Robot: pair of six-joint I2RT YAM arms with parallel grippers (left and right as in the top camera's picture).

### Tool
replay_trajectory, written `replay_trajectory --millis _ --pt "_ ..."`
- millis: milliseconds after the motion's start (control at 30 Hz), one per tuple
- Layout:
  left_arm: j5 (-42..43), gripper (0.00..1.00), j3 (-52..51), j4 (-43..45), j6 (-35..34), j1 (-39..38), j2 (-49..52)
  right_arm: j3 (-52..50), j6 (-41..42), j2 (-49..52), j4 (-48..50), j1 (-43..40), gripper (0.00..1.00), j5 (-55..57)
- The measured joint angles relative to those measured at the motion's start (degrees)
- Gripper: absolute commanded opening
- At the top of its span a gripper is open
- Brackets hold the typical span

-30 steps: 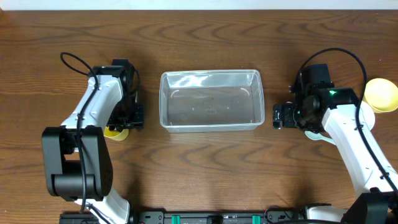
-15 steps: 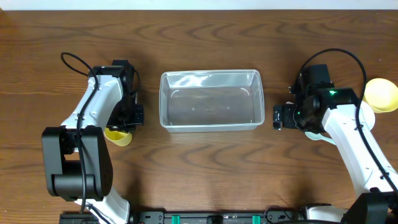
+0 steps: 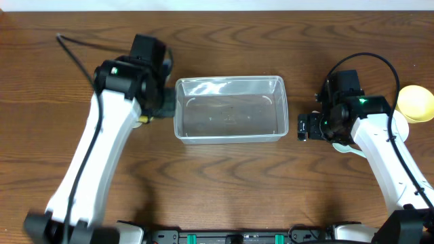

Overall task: Pack container
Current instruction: 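Grasp the yellow cup rim with the left gripper, then carry the yellow cup into the box's back-left corner and release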

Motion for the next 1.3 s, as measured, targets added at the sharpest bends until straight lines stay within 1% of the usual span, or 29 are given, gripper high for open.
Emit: replay_trajectory --millis 100,200,400,533,633,900,933,967,1000,1033,1067,1100,1133,1167,1300 --pt "0.52 0.06 3.19 3.41 0.00 -4.35 -2.43 0.00 0.00 0.00 0.31 0.00 0.99 0.00" --pt "0.66 0.06 3.50 5.81 0.02 -6.80 -0.72 0.00 0.00 0.00 0.44 0.00 0.99 -0.02" --pt "0.83 0.06 3.34 9.20 1.97 -10.14 11.89 0.00 0.00 0.00 0.50 0.00 0.99 -0.02" --pt "0.85 0.06 3.26 10.25 3.23 -10.25 19.74 0.00 0.00 0.00 0.48 0.00 0.99 -0.02" --pt "0.83 0.06 3.17 10.99 4.11 -9.77 23.45 0.00 0.00 0.00 0.48 0.00 0.99 -0.02" --pt "-0.50 0.07 3.15 14.71 6.49 -8.33 28.04 0.00 0.00 0.00 0.26 0.00 0.99 0.00" --pt "-0.74 0.09 3.15 14.88 6.67 -8.17 28.50 0.00 0.00 0.00 0.07 0.00 0.99 -0.02" --pt "-0.81 0.17 3.15 14.88 6.69 -8.04 28.94 0.00 0.00 0.00 -0.04 0.00 0.99 -0.02" --pt "-0.96 0.43 3.15 14.88 7.17 -7.98 29.33 0.00 0.00 0.00 -0.13 0.00 0.99 -0.02" --pt "-1.18 0.50 3.15 14.86 7.61 -7.89 29.64 0.00 0.00 0.00 -0.22 0.00 0.99 -0.02" --pt "-1.33 0.54 3.15 14.86 7.48 -7.82 29.81 0.00 0.00 0.00 -0.22 0.00 0.99 -0.02" --pt "-1.42 0.60 3.15 14.84 7.50 -7.85 29.83 0.00 0.00 0.00 -0.22 0.00 0.99 0.00" --pt "-1.60 0.70 3.15 14.84 7.82 -7.85 29.81 0.00 0.00 0.00 -0.22 0.00 0.99 -0.02" --pt "-1.84 0.72 3.15 14.80 7.82 -7.85 29.77 0.00 0.00 0.00 -0.24 0.00 0.99 -0.02" --pt "-2.08 0.73 3.39 12.02 7.69 -8.07 28.85 0.00 0.00 0.00 -0.46 0.00 0.99 -0.02"
